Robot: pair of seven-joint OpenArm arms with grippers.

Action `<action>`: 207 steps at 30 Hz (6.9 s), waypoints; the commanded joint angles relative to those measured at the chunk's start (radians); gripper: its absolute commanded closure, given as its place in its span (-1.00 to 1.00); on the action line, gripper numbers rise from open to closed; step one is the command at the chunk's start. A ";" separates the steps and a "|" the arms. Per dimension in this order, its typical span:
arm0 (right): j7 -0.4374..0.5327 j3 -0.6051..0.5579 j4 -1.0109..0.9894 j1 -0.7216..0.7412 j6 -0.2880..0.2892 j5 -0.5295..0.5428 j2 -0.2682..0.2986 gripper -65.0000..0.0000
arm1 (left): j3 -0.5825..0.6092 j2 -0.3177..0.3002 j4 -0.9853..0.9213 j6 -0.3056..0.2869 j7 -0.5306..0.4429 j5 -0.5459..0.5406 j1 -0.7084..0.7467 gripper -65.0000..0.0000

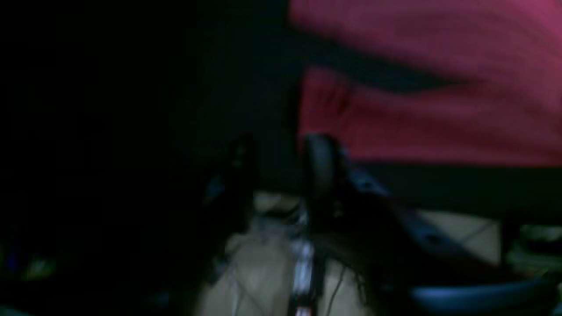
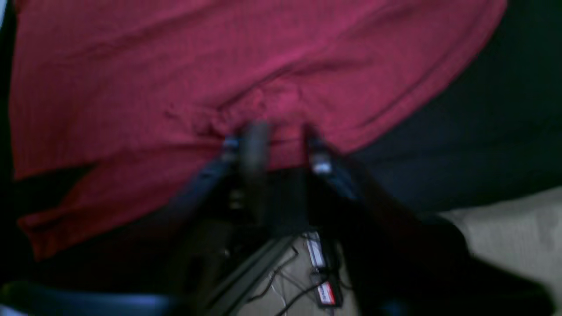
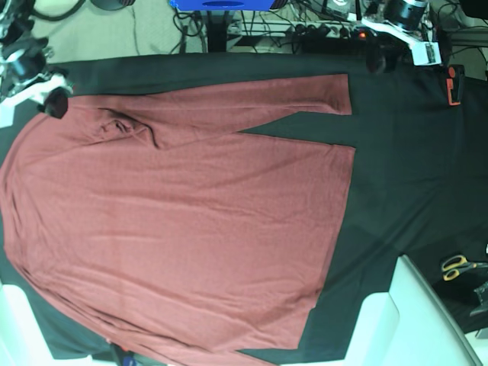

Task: Fold the T-shirt properly
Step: 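Lower both grippers onto the shirt's shoulder edges and pinch the fabric, then lift the shoulder edges and drag them toward the hem with both grippers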

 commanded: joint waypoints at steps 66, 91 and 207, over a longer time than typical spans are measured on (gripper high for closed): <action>-0.076 0.218 -0.307 0.234 0.142 0.010 0.010 -0.48 | 0.171 0.128 -0.327 -0.004 0.003 -0.016 -0.308 1.00; 0.006 0.278 -0.824 0.429 0.150 0.013 0.160 0.04 | 0.169 0.128 -0.301 -0.004 0.112 -0.016 -0.328 1.00; -0.077 0.144 -1.088 0.932 -0.248 -0.209 0.297 0.65 | 0.064 0.208 -0.447 0.082 0.478 -0.012 -1.029 1.00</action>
